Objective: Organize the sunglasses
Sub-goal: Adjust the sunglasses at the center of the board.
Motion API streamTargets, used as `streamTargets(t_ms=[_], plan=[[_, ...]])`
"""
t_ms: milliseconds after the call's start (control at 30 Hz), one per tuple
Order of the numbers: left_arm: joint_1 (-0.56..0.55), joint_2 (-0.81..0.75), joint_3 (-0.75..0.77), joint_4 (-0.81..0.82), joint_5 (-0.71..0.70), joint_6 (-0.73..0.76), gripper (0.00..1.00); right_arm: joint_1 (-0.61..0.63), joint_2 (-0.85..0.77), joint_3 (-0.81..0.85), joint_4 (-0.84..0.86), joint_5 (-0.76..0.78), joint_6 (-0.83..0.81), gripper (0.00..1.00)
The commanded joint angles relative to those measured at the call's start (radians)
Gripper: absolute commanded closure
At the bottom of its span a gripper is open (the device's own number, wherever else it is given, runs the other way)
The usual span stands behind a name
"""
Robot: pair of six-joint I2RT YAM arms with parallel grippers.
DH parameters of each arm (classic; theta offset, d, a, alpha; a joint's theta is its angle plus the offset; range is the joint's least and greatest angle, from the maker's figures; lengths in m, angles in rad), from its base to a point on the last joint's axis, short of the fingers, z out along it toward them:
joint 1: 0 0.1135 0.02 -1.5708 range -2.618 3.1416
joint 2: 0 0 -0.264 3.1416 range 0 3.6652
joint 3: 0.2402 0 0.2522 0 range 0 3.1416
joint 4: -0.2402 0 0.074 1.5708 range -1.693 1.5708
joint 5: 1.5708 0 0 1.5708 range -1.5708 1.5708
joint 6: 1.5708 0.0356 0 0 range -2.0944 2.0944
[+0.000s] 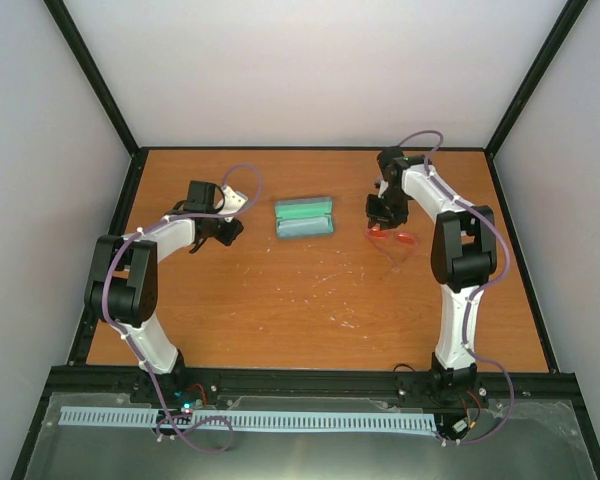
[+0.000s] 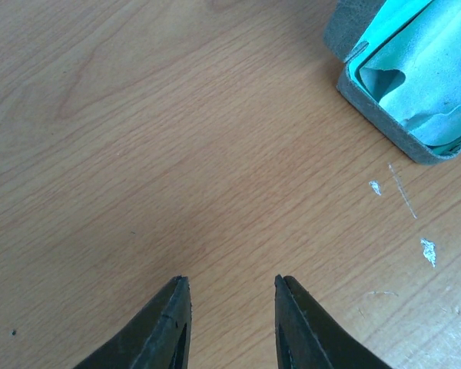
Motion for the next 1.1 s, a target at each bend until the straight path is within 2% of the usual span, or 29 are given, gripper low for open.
streamTargets(t_ms=[0,200,300,400,533,1067], plan=[[0.011,-0.021,0.005,0.018,0.009,-0.009,0.68,0.003,-0.090,0.027,-0.031,0.021,-0.024,0.66],[0.012,-0.012,0.009,0.019,0.017,-0.001,0.68,0.001,-0.140,-0.045,-0.068,0.252,-0.172,0.55],[0.011,-0.013,0.003,0.022,0.006,0.011,0.68,0.001,-0.132,-0.073,-0.057,0.316,-0.246,0.49],[0.012,-0.014,-0.004,0.022,-0.004,0.019,0.68,0.001,-0.119,-0.085,-0.042,0.357,-0.316,0.48],[0.012,-0.017,-0.007,0.021,-0.009,0.017,0.68,0.000,-0.112,-0.105,-0.012,0.354,-0.364,0.48],[0.012,-0.013,-0.007,0.011,-0.002,0.008,0.68,0.003,-0.011,-0.109,0.004,0.323,-0.380,0.48]])
